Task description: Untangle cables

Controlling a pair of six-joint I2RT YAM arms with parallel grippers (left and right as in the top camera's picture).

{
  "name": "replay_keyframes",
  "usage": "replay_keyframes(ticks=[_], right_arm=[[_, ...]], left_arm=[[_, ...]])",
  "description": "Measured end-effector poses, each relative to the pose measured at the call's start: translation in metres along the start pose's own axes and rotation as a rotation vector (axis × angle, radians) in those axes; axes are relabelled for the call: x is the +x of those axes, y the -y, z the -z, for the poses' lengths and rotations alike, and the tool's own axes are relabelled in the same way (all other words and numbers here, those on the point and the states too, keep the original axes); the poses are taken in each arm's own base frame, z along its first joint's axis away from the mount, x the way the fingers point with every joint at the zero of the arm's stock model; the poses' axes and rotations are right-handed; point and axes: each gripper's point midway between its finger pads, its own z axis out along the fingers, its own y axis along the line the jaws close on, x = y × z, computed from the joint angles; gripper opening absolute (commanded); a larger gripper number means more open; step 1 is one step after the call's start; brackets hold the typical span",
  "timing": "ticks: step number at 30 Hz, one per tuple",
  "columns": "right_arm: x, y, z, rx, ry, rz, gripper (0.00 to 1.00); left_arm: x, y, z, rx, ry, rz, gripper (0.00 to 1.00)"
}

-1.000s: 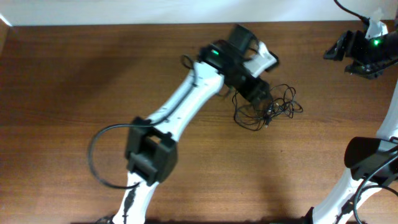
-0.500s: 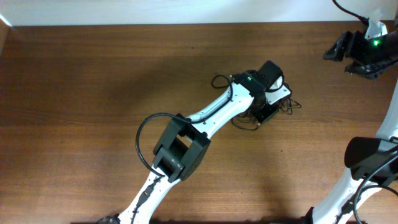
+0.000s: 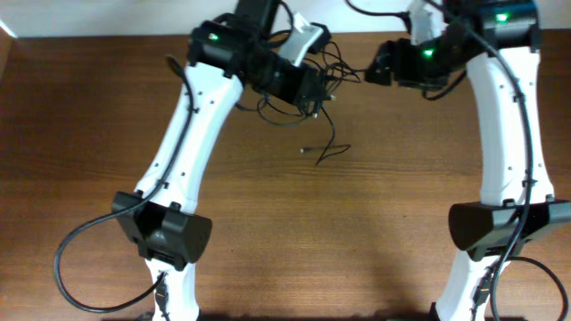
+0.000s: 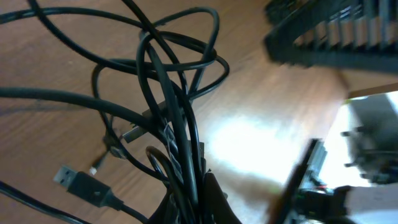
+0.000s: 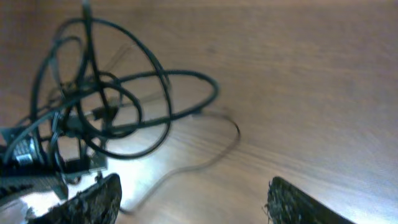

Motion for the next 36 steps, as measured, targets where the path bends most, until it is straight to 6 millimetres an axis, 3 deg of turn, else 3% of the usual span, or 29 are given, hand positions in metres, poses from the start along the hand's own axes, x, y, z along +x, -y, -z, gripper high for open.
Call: replay_keyframes(ticks=[5,9,19,25,28,30,36], right_arm=[[0.001,-0.034,-0.012,-0.036,0.005,0.029,0.76],[0.002,-0.037,-0.02,-0.038,-0.012,0.028,0.76],[0.0,-0.038,-0.034,-0.041,-0.026,0.035,0.75],[0.001,-0.046,-0.055,-0.049,-0.052,0.033,0.74],[0.005,-0.045,-0.073,-0.058,-0.093,0.019,0.67],[0.008,-0.047,-0.082,-0.063,-0.116,0.019,0.55],[0.011,-0.05,-0.085,-0.08,-0.132,0.005,0.26]], left_arm=[[0.007,-0.009,0.019,0.071,0.004,0.089,0.0],[0.008,0.002,0.02,0.135,0.001,0.103,0.02],[0.017,0.007,0.021,0.155,-0.035,0.143,0.06],[0.021,0.008,0.021,0.157,-0.05,0.159,0.04],[0.02,0.011,0.022,0.178,-0.046,0.161,0.02],[0.019,0.014,0.023,0.197,-0.039,0.161,0.0],[0.003,0.01,0.042,0.288,0.051,0.166,0.0]])
